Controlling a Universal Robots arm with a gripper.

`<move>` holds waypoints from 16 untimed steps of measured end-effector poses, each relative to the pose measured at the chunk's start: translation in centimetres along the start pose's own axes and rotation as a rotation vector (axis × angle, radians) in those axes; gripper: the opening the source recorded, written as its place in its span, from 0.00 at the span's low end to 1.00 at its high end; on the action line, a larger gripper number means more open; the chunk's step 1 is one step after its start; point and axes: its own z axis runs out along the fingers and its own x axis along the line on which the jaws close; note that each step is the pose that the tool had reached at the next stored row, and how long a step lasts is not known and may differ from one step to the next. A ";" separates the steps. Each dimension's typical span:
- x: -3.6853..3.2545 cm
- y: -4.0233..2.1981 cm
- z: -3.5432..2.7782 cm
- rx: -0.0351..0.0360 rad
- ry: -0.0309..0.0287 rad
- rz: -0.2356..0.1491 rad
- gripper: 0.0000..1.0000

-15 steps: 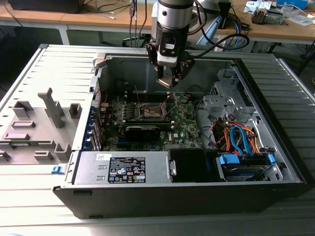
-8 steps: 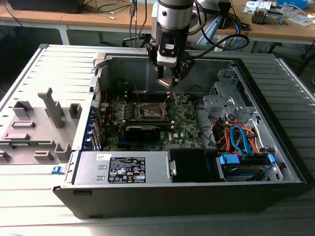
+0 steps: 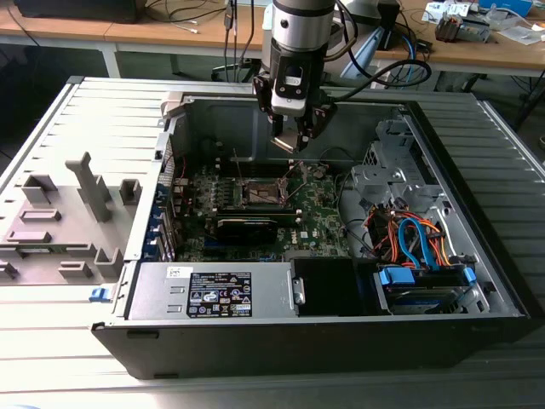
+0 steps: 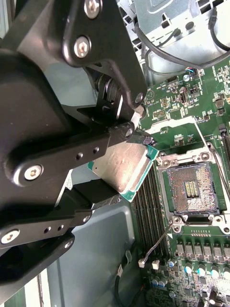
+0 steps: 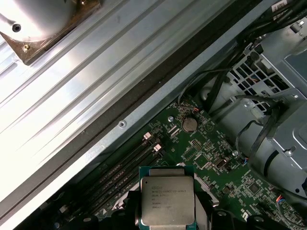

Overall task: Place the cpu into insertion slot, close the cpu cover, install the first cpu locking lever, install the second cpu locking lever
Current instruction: 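Place the cpu into insertion slot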

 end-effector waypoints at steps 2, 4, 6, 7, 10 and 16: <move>0.00 0.00 0.01 0.0000 0.0000 0.001 0.55; 0.00 0.00 0.01 0.0000 -0.0001 0.002 0.55; 0.00 0.00 0.02 -0.0001 -0.0002 0.003 0.55; 0.00 0.00 0.03 -0.0001 -0.0003 0.004 0.55; 0.00 0.00 0.05 -0.0001 -0.0005 0.008 0.55; 0.00 0.00 0.08 -0.0002 -0.0009 0.014 0.55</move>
